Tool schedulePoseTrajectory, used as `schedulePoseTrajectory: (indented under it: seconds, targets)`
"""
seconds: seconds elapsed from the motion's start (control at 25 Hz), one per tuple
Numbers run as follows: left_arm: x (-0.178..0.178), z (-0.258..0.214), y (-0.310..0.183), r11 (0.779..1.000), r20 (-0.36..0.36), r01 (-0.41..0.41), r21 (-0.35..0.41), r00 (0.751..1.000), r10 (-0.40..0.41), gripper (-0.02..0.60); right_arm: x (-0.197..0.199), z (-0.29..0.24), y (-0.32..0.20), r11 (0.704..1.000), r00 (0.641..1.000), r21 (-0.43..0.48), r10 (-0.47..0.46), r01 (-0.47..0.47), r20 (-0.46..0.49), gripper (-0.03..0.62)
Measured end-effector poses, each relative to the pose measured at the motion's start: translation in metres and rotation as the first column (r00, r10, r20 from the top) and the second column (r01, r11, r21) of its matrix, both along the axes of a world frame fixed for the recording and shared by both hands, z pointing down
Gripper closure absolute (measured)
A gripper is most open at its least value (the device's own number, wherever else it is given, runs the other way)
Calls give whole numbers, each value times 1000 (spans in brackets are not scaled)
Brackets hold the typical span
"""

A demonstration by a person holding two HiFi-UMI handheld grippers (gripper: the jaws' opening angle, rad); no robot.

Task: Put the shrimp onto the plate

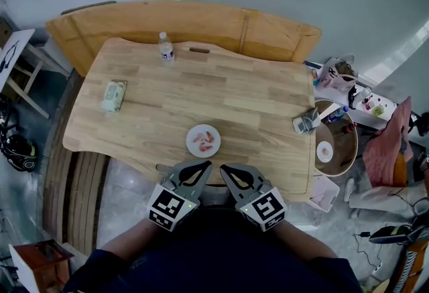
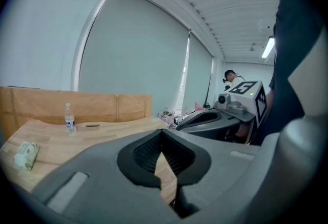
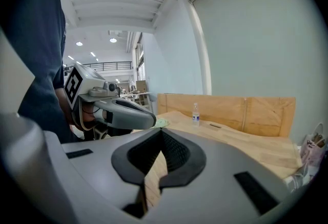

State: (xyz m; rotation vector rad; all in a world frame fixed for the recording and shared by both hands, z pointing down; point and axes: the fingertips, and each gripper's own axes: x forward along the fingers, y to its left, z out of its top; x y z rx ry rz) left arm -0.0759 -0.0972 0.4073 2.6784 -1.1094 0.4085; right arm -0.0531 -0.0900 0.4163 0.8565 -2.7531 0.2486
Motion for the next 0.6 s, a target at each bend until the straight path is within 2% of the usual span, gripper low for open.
schedulePoseTrajectory:
  seconds: [0.6]
  targets:
    - [-6, 3, 5, 1000, 2, 2, -1, 1000, -2, 575, -4, -1, 5, 1000, 1000, 2, 4, -4, -1, 585]
